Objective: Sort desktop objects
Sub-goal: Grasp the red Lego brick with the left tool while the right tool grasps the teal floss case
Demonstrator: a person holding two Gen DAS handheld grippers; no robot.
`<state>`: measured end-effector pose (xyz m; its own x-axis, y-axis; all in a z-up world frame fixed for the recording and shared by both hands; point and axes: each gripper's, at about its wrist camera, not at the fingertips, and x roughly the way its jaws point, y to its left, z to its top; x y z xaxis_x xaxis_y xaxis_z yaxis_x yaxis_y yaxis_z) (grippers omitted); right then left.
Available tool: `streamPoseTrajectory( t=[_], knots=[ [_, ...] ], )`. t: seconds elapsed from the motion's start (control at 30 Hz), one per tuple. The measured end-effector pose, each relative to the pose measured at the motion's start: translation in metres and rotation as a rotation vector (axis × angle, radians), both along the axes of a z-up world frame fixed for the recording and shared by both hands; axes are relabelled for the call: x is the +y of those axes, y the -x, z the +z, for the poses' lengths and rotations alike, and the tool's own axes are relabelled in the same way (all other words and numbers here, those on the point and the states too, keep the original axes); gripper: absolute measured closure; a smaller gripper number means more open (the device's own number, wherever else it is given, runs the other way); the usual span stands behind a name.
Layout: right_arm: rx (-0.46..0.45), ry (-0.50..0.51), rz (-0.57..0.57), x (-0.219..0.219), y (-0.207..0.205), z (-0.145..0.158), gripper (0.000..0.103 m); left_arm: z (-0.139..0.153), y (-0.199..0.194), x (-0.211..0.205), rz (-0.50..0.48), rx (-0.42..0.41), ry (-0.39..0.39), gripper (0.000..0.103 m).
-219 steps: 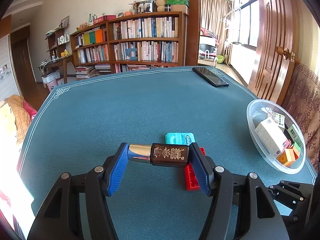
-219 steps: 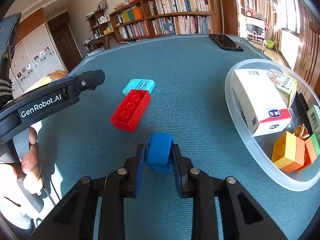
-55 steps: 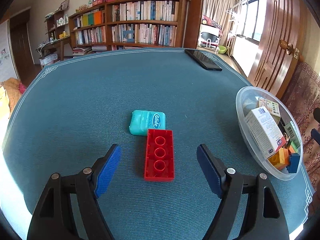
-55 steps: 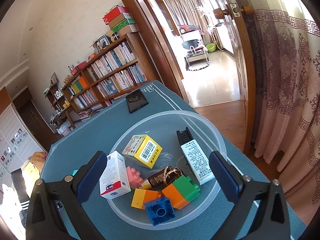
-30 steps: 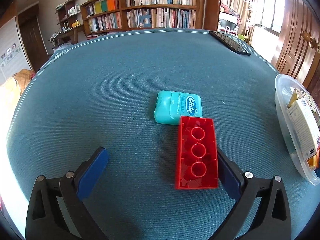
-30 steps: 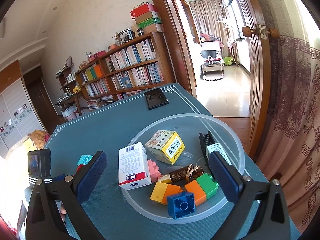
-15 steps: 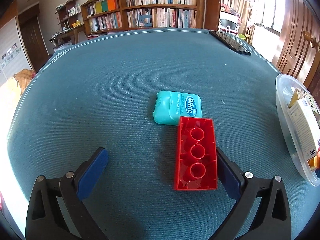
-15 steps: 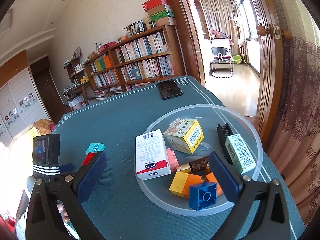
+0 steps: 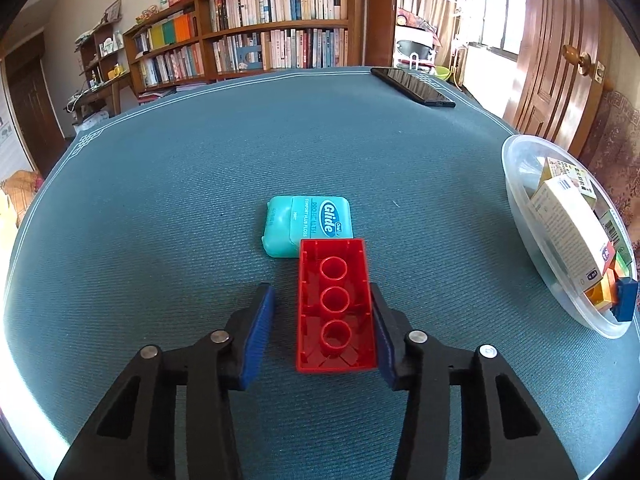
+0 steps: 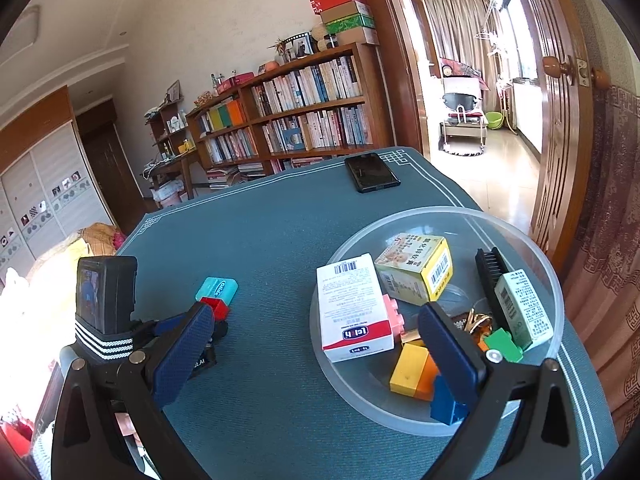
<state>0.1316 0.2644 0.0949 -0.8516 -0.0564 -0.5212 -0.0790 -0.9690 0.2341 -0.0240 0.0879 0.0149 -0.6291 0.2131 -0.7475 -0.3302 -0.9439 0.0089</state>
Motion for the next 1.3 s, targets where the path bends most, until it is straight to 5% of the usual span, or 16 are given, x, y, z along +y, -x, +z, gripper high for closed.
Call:
streamPoseTrajectory(
  t=[0.43, 0.87, 1.03, 1.3],
  knots=[
    [-0.021, -0.088, 0.138, -0.058, 0.047, 0.000, 0.001, 0.004, -0.003, -0.055, 0.095, -0.033, -0.070, 0.069],
    [-0.149, -0.162, 0.274, -0.112, 0.106, -0.040, 0.002, 0.006, 0.006, -0.103, 0.245, 0.016, -0.067, 0.069],
    [-0.254, -0.145, 0.284, -0.116, 0.131, -0.061, 0.033, 0.005, 0.006, -0.108, 0.264, 0.008, -0.089, 0.069],
    [-0.280, -0.082, 0.279, -0.114, 0.146, -0.069, 0.032, 0.003, 0.006, -0.108, 0.259, -0.006, -0.107, 0.069]
  ],
)
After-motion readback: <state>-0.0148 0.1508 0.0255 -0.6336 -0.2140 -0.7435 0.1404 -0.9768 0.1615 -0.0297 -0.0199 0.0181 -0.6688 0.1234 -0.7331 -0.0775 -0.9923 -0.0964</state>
